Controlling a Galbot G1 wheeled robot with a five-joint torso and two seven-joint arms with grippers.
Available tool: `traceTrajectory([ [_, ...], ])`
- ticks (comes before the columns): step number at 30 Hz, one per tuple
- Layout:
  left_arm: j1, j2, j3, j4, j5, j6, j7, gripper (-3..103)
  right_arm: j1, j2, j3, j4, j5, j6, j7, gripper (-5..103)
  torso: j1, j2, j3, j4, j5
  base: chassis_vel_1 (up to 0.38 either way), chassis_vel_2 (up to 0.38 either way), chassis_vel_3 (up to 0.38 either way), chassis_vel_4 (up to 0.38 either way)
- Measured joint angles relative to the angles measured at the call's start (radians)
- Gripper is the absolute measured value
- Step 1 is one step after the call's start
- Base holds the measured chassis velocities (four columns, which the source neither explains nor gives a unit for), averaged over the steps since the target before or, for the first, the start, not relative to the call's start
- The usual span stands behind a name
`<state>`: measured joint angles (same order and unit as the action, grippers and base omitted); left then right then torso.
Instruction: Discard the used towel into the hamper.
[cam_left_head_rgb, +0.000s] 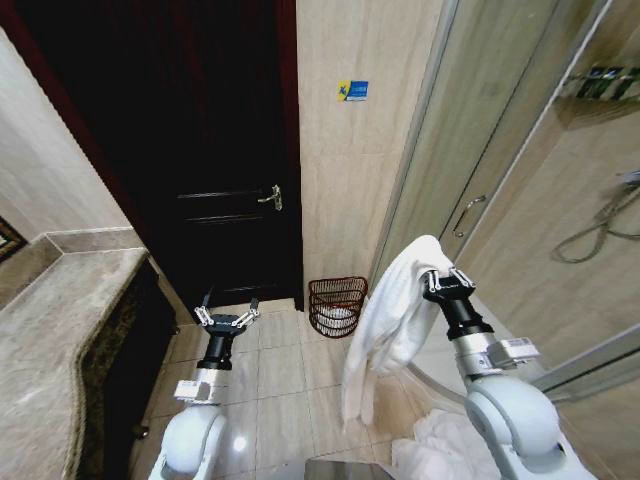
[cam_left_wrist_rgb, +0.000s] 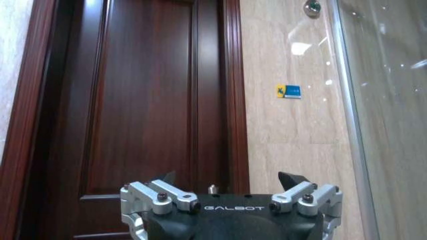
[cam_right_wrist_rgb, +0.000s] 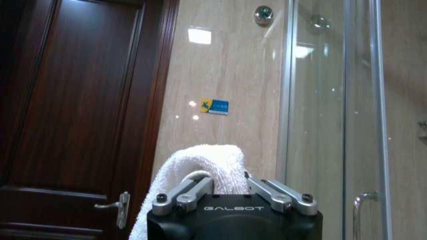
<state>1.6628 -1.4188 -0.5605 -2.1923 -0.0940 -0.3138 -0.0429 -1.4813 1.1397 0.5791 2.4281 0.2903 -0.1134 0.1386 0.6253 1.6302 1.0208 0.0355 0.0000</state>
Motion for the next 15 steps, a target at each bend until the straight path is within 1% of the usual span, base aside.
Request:
traceTrajectory([
  [2,-0.001,0.000,0.000,0.005,-0.002,-0.010,-0.005,100,0.001,0.001,-0.001,-0.001,0.000,0.000,0.000,9,-0.004,-0.009,-0.005,-0.0001,0.0001,0.000,0.000,0.000,0.000],
  [3,-0.008,0.000,0.001,0.013,-0.003,-0.021,-0.017,100,0.003,0.001,-0.002,-0.002,0.000,0.000,0.000,9,-0.007,-0.015,-0.008,-0.0001,0.0000,0.000,0.000,0.000,0.000],
  [7,-0.018,0.002,-0.003,0.018,-0.006,-0.024,-0.026,100,0.011,0.000,-0.001,-0.009,0.000,0.000,0.000,9,-0.009,-0.019,-0.010,-0.0002,0.0000,0.000,0.000,0.000,0.000],
  [15,-0.019,0.001,0.001,0.017,-0.006,-0.024,-0.027,100,0.014,-0.001,-0.003,-0.022,-0.003,0.000,-0.003,9,-0.009,-0.018,-0.010,-0.0001,0.0000,0.000,0.000,0.000,0.000],
])
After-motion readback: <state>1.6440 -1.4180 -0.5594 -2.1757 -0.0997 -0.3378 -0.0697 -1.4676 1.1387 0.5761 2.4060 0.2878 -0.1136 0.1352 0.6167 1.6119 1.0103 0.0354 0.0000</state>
